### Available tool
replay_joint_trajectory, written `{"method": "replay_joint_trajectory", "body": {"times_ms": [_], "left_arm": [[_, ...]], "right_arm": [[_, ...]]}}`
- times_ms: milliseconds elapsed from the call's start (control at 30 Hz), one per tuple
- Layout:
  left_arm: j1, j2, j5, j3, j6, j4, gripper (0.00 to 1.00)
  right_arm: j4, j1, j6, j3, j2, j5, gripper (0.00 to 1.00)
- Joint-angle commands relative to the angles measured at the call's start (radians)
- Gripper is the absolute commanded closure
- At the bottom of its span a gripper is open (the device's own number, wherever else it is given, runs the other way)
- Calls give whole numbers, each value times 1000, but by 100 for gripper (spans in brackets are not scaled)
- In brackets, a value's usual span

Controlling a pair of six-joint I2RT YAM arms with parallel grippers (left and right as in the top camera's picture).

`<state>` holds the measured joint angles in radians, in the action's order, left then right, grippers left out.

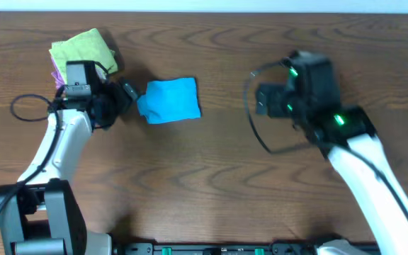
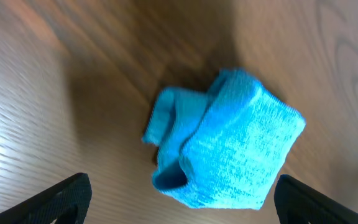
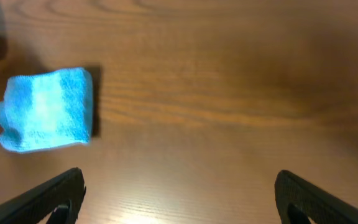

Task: Fold the cloth
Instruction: 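Grasp the folded blue cloth with the left gripper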

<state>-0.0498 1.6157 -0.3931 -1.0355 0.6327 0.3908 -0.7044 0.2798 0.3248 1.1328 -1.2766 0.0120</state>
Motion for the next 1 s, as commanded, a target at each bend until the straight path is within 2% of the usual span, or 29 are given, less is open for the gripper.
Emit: {"method": "replay_joint_trajectory", "body": {"times_ms": [0,167,367,967], "left_arm": [[48,-13,-27,57,90,-43,5],[115,-1,2,133,208,-168,5],[147,48,-9,172,300,-207,5],[247,171,19,175,423,-409,4]], "right_arm": [[14,-63,0,-138,139,-75,2],[23,-184,27,-303,348,-228,1],[3,-293,41,-408,505,-317,1],[5,-307,41,-418,519,-315,1]]}}
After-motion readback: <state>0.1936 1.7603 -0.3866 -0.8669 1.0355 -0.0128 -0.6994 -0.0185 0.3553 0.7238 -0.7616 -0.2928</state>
